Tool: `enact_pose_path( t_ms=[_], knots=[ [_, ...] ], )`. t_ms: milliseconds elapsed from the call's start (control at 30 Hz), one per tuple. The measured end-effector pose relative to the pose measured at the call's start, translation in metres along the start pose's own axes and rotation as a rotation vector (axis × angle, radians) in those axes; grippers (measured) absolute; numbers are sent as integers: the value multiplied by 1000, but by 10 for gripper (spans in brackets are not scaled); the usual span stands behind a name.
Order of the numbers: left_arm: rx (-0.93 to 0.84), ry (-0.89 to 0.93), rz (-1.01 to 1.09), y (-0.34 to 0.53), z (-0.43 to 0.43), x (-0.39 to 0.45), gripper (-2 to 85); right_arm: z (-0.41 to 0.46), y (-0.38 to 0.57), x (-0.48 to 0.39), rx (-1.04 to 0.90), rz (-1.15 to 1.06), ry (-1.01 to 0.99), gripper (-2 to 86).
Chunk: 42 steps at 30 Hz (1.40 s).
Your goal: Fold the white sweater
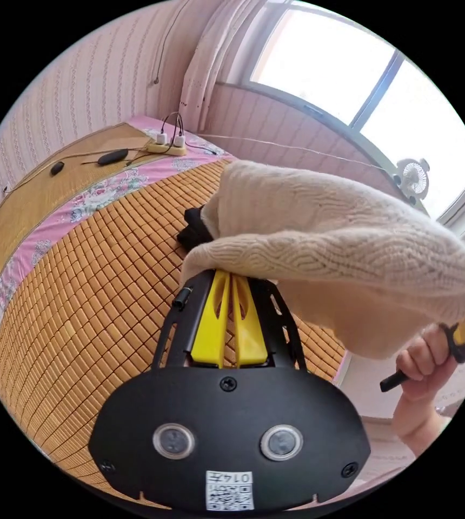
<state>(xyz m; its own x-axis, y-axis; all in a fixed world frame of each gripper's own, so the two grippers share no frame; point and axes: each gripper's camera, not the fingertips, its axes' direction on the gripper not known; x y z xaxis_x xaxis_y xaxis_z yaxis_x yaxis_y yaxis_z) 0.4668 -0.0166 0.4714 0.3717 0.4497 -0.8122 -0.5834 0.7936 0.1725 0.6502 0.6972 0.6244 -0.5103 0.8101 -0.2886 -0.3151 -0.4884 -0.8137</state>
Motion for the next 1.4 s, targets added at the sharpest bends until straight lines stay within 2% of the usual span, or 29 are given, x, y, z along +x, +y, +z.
enact_pose_path(
  t_ms=[133,267,367,400,467,533,567,600,633,700,767,933,1000,1167,1233,1300,1333,1367,1400],
  knots=[
    [91,-84,58,53,-144,-30,-10,14,-27,-65,37,-85,-230,6],
    [261,-258,-76,126,-335,-99,-10,44,-39,-125,124,-56,-513,4],
    [384,-255,-184,172,-454,-136,-10,50,-31,-140,300,67,-658,0],
    [401,-292,-190,186,-486,-139,-10,48,-22,-139,425,122,-743,-1],
    [382,-326,-154,207,-515,-138,-10,37,0,-133,588,208,-772,-2],
    [306,-386,-106,231,-516,-138,-10,29,21,-135,527,204,-544,-3],
    [230,-376,-106,249,-504,-144,-10,35,40,-135,418,230,-380,-3],
    [156,-338,-126,270,-487,-151,-9,48,63,-130,272,287,-298,-2],
    [104,-319,-129,280,-475,-154,-9,56,76,-128,202,311,-282,-1],
    [-133,-310,-120,334,-422,-157,-8,87,136,-128,-72,395,-182,2],
    [-175,-353,-103,385,-408,-151,-5,108,180,-138,-255,402,-85,7],
    [-117,-350,-273,514,-456,-154,22,173,258,-181,-593,344,-106,70],
    [-81,-350,-390,580,-486,-159,44,215,276,-208,-757,201,-59,98],
    [-138,-426,-623,680,-513,-175,64,301,270,-245,-845,17,25,156],
    [-121,-435,-680,699,-522,-180,68,339,265,-251,-882,23,24,152],
    [-112,-427,-733,709,-529,-185,76,389,275,-250,-1128,65,-20,66],
    [-113,-428,-738,710,-529,-186,76,397,277,-247,-1186,113,-24,50],
    [-119,-428,-730,708,-529,-186,75,402,275,-240,-1181,205,-67,31],
    [-126,-430,-713,705,-529,-184,73,396,265,-232,-1086,281,-107,23]
  ],
)
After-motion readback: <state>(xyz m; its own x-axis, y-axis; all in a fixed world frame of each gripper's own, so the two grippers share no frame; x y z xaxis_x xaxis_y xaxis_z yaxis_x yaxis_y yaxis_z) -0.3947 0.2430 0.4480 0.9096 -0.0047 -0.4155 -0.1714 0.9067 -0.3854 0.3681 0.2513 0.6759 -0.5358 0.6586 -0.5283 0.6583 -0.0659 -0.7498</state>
